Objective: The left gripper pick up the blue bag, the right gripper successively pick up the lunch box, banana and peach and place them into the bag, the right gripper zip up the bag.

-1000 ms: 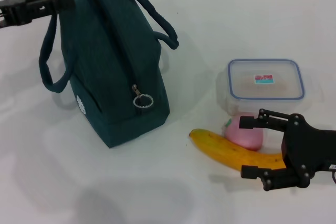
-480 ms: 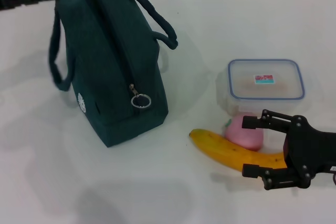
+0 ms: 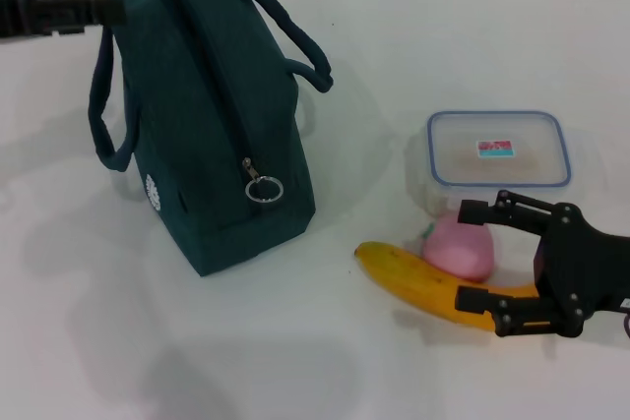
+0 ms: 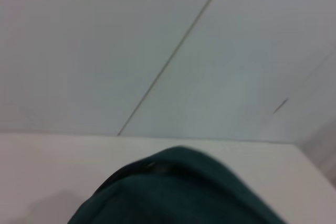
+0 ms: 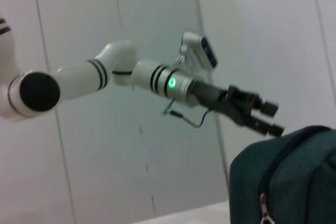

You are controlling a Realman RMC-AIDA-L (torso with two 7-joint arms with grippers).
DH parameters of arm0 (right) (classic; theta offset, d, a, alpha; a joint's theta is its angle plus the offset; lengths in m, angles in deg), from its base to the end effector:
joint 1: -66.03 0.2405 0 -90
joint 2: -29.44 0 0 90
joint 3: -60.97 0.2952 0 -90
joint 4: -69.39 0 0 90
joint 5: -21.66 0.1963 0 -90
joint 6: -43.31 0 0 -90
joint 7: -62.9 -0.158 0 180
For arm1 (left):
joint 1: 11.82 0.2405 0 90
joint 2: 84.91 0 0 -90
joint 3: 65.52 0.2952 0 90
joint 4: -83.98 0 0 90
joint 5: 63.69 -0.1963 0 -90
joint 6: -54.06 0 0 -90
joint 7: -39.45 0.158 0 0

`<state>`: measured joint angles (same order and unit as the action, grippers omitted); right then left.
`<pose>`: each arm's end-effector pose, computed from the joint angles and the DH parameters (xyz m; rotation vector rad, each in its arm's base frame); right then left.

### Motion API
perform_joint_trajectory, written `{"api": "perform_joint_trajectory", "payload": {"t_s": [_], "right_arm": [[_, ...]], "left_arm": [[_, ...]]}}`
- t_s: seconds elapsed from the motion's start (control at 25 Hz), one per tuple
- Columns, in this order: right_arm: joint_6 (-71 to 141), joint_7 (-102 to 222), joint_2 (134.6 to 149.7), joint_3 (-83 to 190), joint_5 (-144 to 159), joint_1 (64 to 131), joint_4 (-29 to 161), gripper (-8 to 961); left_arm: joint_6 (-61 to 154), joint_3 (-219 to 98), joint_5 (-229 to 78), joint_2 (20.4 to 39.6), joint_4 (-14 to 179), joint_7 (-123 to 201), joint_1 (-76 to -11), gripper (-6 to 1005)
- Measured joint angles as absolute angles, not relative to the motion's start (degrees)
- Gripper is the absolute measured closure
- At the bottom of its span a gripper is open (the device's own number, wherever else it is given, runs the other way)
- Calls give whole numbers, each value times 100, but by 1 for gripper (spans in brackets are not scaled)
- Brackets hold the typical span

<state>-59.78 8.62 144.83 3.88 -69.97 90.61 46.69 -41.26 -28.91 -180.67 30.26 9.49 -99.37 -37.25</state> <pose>0.2725 0.2700 -0.0385 -2.7943 0.2432 1.1452 -0.2649 0.3536 0.1027 -2.2878 -1.3309 -0.6480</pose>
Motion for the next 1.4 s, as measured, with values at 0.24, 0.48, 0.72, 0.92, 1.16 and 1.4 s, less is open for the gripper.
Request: {"api": "perform_joint_trajectory", "payload": {"t_s": [0.24,0.48,0.72,0.92,1.16,1.4], "right_arm": [[-5942,937,14483,412,-6958,9051,4811,69],[-5904,1014,14479,450,-6949,9052,4953,69],[-5904,1019,14481,448,-6948,9063,5004,69],[-5904,1003,14484,446,-6940,9069,5006,70],[-5946,983,14482,446,-6896,9043,5010,70],[-5956,982,14471,446,-6791,8946,5005,70]], "left_arm": [[-3998,-2880,-18360,3112,1003,-10104,-3828,111],[-3988,-2871,-18434,3141,1099,-10202,-3878,113],[-3996,-2625,-18452,3178,1281,-10334,-3909,121],[-3975,-2300,-18745,3219,1305,-10385,-3927,148],[-3776,-2331,-19050,3333,1316,-10481,-3988,180],[-3802,-2300,-18981,3314,1364,-10770,-4003,374]]}}
